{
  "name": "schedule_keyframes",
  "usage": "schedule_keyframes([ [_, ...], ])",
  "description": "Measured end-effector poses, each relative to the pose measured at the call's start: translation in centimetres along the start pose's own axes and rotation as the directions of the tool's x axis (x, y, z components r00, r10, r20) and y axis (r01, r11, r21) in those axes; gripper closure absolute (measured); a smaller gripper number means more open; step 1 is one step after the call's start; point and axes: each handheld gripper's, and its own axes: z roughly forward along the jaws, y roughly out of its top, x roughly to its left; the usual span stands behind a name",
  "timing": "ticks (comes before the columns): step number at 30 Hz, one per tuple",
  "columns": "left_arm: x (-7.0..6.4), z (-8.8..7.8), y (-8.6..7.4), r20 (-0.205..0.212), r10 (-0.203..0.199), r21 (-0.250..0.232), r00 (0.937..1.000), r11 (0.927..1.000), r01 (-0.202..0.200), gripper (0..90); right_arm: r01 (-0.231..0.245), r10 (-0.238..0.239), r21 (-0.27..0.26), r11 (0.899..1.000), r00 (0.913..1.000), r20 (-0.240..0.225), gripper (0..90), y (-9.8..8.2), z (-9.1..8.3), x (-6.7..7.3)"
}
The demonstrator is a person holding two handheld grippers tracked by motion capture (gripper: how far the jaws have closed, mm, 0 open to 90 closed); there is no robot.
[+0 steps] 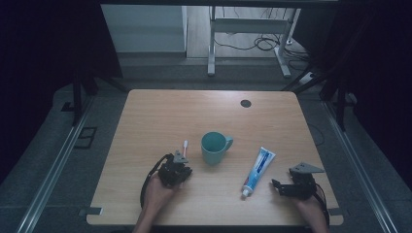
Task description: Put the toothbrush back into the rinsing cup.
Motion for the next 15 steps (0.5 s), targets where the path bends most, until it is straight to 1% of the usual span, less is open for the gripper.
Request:
schedule_keyframes([
  [5, 0.4, -0.6, -0.6, -0.006, -0.009, 0.008, 0.9999, 0.9999, 0.009, 81.7, 0.000, 0.000, 0.000, 1.000, 1.0000, 0.000, 12.8, 0.0, 0.0, 0.0],
  [13, 1.5, -1.6, -1.6, -0.035, -0.034, 0.013, 0.9988, 0.9993, 0.034, 81.3, -0.003, 0.003, 0.002, 1.000, 1.0000, 0.000, 12.8, 0.0, 0.0, 0.0],
  [15, 1.8, -1.8, -1.8, -0.042, -0.034, 0.018, 0.9985, 0.9992, 0.035, 81.2, -0.002, 0.002, 0.001, 1.000, 1.0000, 0.000, 12.8, 0.0, 0.0, 0.0],
])
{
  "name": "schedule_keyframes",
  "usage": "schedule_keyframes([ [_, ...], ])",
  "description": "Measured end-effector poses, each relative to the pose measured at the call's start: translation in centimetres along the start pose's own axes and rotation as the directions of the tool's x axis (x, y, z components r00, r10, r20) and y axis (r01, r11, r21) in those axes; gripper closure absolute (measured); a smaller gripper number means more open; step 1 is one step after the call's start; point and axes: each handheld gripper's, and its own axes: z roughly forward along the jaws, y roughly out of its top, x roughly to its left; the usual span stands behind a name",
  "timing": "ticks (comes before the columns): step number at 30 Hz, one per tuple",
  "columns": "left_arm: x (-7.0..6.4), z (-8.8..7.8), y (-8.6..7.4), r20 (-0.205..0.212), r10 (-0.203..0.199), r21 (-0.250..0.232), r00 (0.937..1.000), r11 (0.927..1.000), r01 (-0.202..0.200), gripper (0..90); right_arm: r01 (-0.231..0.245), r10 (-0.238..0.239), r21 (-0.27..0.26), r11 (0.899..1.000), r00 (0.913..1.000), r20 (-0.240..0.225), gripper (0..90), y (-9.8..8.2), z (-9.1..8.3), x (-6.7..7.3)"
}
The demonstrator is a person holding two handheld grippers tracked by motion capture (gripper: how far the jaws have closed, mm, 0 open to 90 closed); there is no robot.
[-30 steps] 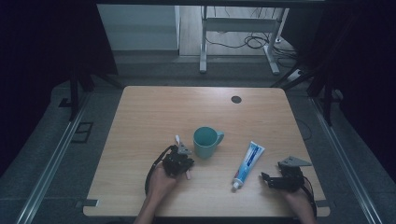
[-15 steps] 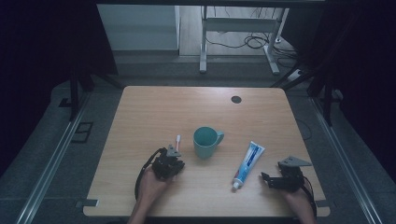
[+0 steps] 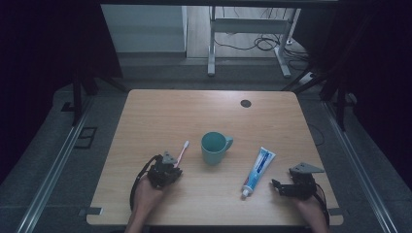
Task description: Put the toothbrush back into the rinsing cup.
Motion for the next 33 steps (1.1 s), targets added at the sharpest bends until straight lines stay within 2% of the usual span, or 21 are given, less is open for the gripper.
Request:
schedule_keyframes([
  [8, 0.7, -0.4, -0.4, -0.021, -0.008, 0.007, 0.9997, 0.9999, 0.009, 81.1, 0.000, 0.000, 0.000, 1.000, 1.0000, 0.000, 12.8, 0.0, 0.0, 0.0],
  [14, 0.8, -1.1, 0.3, -0.023, -0.004, 0.008, 0.9997, 1.0000, 0.005, 76.7, 0.000, 0.000, 0.000, 1.000, 1.0000, 0.000, 12.8, 0.0, 0.0, 0.0],
  [16, 0.9, -1.3, 0.7, -0.032, -0.006, 0.023, 0.9995, 0.9997, 0.007, 70.1, 0.000, 0.000, 0.000, 1.000, 1.0000, 0.000, 12.8, 0.0, 0.0, 0.0],
  [22, 2.0, -1.4, 1.1, -0.049, -0.025, 0.090, 0.9985, 0.9955, 0.029, 64.5, 0.000, 0.000, 0.000, 1.000, 1.0000, 0.000, 12.8, 0.0, 0.0, 0.0],
  [24, 2.3, -1.3, 1.2, -0.055, -0.035, 0.104, 0.9979, 0.9937, 0.041, 64.4, 0.000, 0.000, 0.000, 1.000, 1.0000, 0.000, 12.8, 0.0, 0.0, 0.0],
  [28, 2.7, -1.2, 1.5, -0.058, -0.031, 0.133, 0.9979, 0.9904, 0.038, 64.5, 0.000, 0.000, 0.000, 1.000, 1.0000, 0.000, 12.8, 0.0, 0.0, 0.0],
  [33, 2.8, -1.2, 2.6, -0.043, -0.026, 0.172, 0.9987, 0.9846, 0.033, 63.1, 0.000, 0.000, 0.000, 1.000, 1.0000, 0.000, 12.8, 0.0, 0.0, 0.0],
])
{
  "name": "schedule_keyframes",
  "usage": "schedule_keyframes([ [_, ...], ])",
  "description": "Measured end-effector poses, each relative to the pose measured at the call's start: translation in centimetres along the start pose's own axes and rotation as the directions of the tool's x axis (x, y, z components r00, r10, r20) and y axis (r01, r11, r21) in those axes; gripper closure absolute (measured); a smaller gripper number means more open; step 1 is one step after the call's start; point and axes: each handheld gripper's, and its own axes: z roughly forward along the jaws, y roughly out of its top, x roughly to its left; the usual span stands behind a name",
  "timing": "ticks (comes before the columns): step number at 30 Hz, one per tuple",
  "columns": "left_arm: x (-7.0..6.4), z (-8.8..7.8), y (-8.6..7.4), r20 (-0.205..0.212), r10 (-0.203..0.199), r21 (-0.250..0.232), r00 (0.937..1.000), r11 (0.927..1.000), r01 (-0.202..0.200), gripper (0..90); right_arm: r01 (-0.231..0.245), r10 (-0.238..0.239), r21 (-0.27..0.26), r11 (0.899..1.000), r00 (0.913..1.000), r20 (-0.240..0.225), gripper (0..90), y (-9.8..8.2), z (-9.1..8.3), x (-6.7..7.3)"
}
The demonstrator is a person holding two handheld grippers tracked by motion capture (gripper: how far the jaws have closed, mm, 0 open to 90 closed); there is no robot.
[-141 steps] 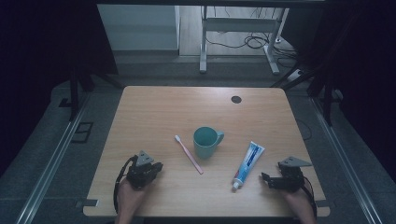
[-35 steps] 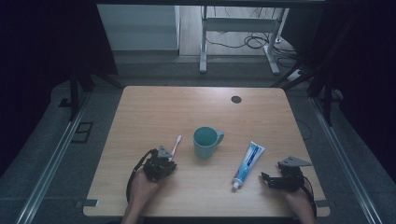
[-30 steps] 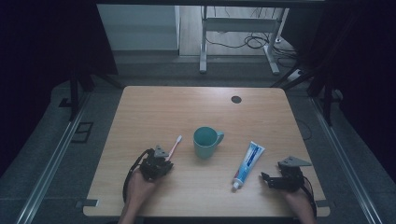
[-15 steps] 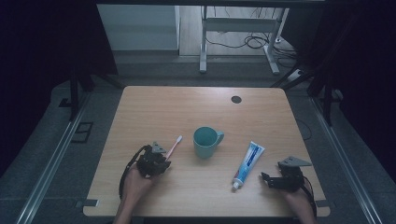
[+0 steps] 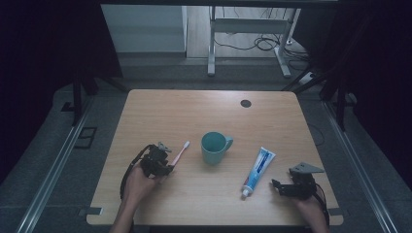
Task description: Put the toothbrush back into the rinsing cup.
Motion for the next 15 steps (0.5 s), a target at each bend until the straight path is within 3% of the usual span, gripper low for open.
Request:
schedule_keyframes([
  [15, -0.2, 1.6, 3.9, 0.017, -0.007, 0.133, 0.9998, 0.9911, 0.005, 64.0, 0.001, -0.001, 0.000, 1.000, 1.0000, 0.001, 12.8, 0.0, 0.0, 0.0],
])
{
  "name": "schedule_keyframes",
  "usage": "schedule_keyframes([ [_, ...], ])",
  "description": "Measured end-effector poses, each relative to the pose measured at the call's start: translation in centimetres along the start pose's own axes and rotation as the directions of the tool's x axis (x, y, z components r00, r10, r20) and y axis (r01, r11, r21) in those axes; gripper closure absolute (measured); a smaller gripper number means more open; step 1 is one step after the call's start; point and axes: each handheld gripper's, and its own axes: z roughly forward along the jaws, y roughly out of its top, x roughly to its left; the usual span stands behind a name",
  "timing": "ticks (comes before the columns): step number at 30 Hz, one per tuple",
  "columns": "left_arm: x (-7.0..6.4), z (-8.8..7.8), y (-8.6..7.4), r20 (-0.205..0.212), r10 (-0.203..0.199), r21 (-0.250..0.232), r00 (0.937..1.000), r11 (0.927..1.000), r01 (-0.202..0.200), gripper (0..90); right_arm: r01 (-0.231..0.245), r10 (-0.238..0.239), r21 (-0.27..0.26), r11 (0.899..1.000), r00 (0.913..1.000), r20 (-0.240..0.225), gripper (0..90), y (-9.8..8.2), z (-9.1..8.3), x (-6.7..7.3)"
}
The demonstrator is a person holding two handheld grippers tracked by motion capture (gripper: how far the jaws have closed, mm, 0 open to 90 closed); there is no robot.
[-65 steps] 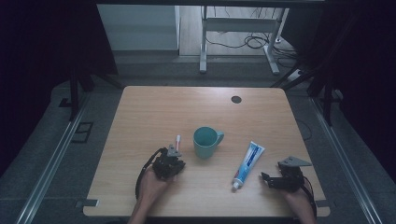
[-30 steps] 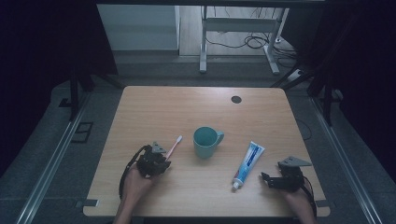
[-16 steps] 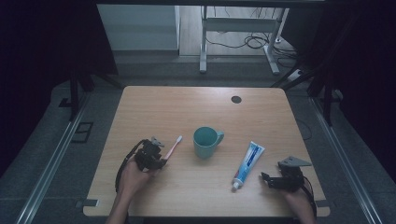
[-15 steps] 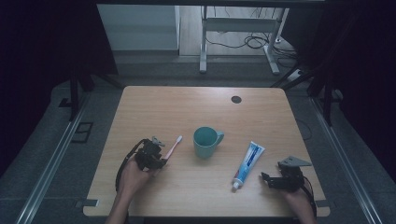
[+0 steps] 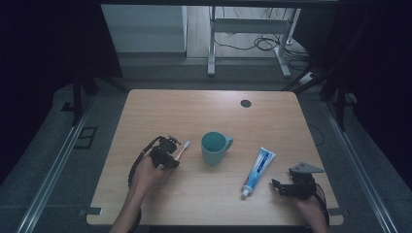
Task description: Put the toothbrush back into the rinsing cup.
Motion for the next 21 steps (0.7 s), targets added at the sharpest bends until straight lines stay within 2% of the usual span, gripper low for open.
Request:
schedule_keyframes([
  [8, -0.2, 1.0, 1.3, -0.001, -0.017, 0.051, 0.9999, 0.9986, 0.017, 72.5, 0.000, 0.000, 0.000, 1.000, 1.0000, 0.000, 12.8, 0.0, 0.0, 0.0],
  [13, -0.3, 1.1, 1.4, -0.014, -0.016, 0.053, 0.9998, 0.9984, 0.017, 78.2, 0.000, 0.000, 0.000, 1.000, 1.0000, -0.001, 12.8, 0.0, 0.0, 0.0],
  [15, -0.3, 1.1, 1.4, -0.020, -0.013, 0.051, 0.9997, 0.9986, 0.014, 79.3, 0.000, 0.000, 0.000, 1.000, 1.0000, -0.001, 12.8, 0.0, 0.0, 0.0],
  [17, -0.3, 1.1, 1.3, -0.044, 0.006, 0.048, 0.9990, 0.9988, -0.004, 79.9, 0.000, 0.000, 0.000, 1.000, 1.0000, -0.001, 12.8, 0.0, 0.0, 0.0],
  [21, -0.2, 0.8, 1.2, -0.045, 0.004, 0.036, 0.9990, 0.9994, -0.002, 80.2, 0.000, 0.000, -0.001, 1.000, 1.0000, -0.001, 12.8, 0.0, 0.0, 0.0],
])
